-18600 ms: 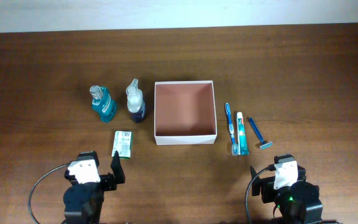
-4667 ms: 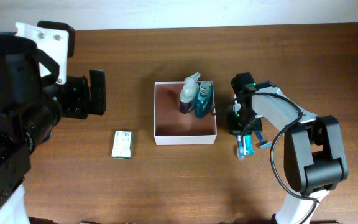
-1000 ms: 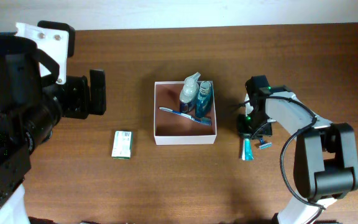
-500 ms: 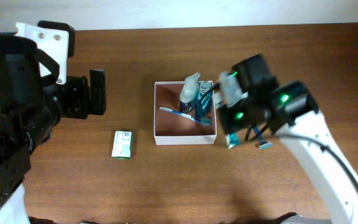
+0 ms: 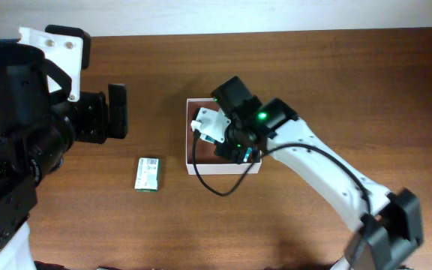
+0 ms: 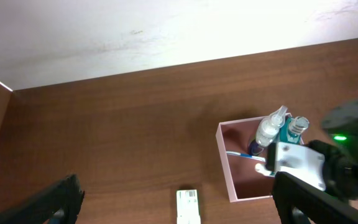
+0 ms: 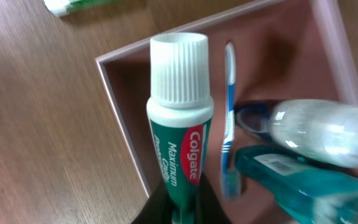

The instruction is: Pack container

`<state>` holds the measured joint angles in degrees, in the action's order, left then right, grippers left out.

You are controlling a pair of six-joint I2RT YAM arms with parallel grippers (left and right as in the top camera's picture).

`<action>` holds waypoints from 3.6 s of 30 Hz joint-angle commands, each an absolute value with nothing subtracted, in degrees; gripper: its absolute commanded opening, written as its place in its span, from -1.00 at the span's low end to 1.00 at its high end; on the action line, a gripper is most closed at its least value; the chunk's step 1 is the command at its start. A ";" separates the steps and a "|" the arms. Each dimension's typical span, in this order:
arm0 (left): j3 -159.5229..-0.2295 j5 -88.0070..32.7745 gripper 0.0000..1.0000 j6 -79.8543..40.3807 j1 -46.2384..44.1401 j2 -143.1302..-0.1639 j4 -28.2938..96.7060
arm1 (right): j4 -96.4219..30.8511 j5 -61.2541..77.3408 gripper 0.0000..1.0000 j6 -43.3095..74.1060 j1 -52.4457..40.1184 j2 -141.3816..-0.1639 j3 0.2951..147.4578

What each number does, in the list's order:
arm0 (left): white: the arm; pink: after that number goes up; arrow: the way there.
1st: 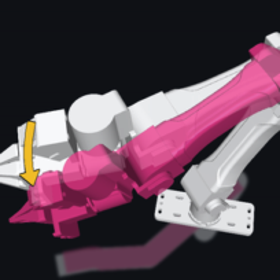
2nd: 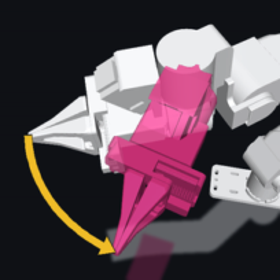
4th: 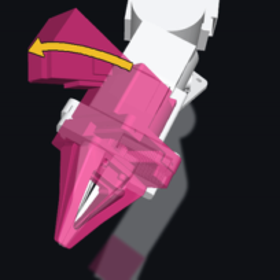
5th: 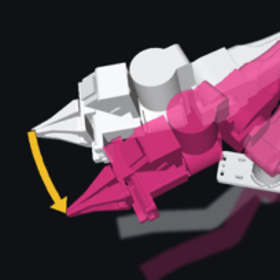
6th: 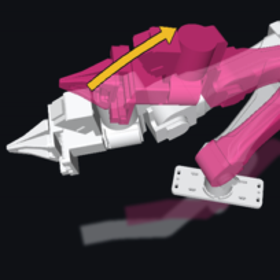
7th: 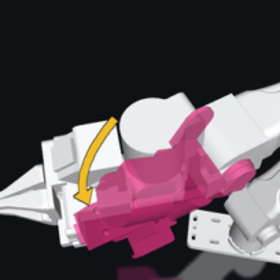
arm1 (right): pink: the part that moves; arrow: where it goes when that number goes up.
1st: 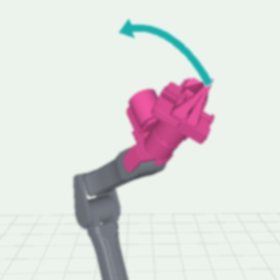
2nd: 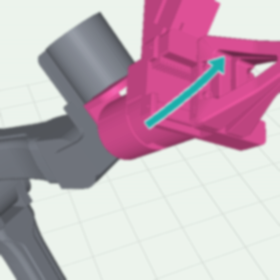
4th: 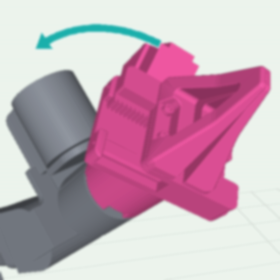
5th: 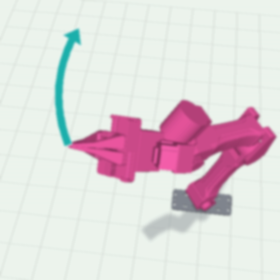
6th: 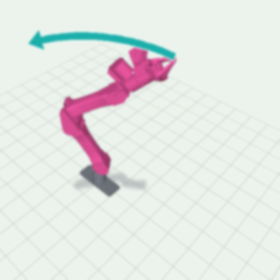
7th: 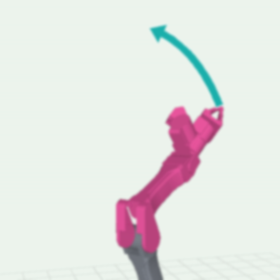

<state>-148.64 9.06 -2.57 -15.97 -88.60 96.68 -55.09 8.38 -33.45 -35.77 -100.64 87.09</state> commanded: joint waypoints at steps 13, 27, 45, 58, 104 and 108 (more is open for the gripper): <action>-148.55 9.47 0.99 -1.67 -15.70 -88.01 96.68 | -66.26 -3.27 -0.15 -8.05 -32.91 -93.47 95.98; -148.55 9.50 0.99 -1.65 -15.70 -88.01 96.68 | -69.95 1.02 0.42 6.74 -0.58 -95.53 85.36; -148.55 9.50 0.99 -1.65 -15.70 -88.01 96.68 | -56.07 3.92 0.16 3.88 2.61 -115.92 75.59; -148.55 9.50 0.99 -1.67 -15.70 -88.01 96.68 | -58.19 5.61 -0.77 3.90 2.61 -117.36 74.89; -148.55 9.47 0.99 -1.67 -15.70 -88.01 96.68 | -71.77 1.61 0.98 -25.80 -40.10 -99.48 102.69; -148.55 9.50 0.99 -1.67 -15.70 -88.01 96.68 | -80.73 1.43 0.98 -16.05 -40.58 -95.31 112.42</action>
<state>-148.64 9.06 -2.57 -15.97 -88.60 96.68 -78.67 0.86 -25.02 -40.16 -100.16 106.52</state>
